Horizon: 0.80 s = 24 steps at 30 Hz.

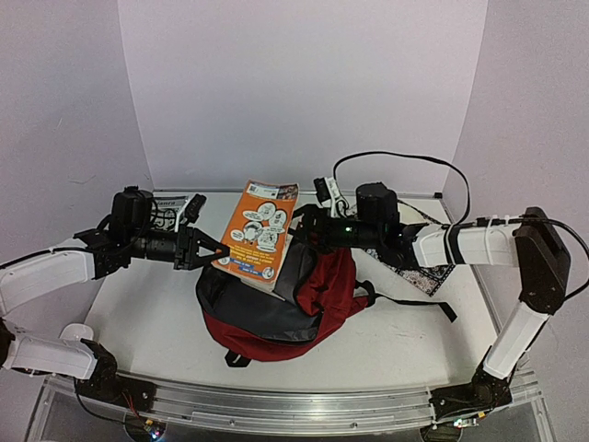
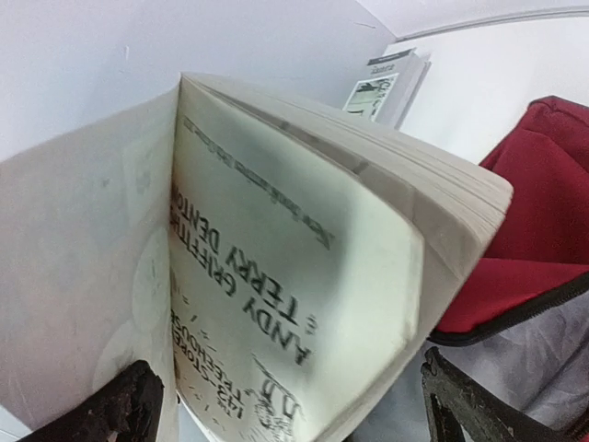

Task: Pack the student bag
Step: Pass from the left arm to the right

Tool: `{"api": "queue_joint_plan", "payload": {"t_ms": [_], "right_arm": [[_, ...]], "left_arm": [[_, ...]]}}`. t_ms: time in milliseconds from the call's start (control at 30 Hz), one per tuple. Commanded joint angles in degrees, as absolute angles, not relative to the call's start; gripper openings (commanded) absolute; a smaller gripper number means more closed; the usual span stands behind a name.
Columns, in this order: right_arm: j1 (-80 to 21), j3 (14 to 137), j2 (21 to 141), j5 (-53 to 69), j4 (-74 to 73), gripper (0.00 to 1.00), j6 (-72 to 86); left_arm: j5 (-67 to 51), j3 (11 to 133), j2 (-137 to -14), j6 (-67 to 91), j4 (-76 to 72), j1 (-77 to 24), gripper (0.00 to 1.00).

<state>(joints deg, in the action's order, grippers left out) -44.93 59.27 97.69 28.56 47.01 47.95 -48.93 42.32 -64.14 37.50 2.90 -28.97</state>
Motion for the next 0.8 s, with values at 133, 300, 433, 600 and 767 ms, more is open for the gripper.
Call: {"api": "queue_joint_plan", "payload": {"t_ms": [133,300,433,600,767], "right_arm": [[-44.56,55.56,90.03,21.50,45.15,0.98,43.96],[-44.55,52.14,84.85,20.04,43.42,0.98,42.58],[-44.65,51.93,83.77,21.95,43.70,0.98,43.01],[-44.90,53.35,87.19,25.02,49.04,0.98,47.01],[-45.20,56.52,92.12,27.12,53.25,0.98,49.87]], "left_arm": [[-45.19,51.28,-62.61,33.52,1.53,-29.02,0.00],[-40.88,52.93,-63.51,31.18,5.48,-29.02,0.00],[-40.89,53.79,-64.40,30.70,6.10,-29.09,0.00],[-44.10,54.84,-65.56,31.65,4.77,-29.68,0.00],[-46.11,55.76,-65.68,33.09,1.85,-32.32,0.00]]}}
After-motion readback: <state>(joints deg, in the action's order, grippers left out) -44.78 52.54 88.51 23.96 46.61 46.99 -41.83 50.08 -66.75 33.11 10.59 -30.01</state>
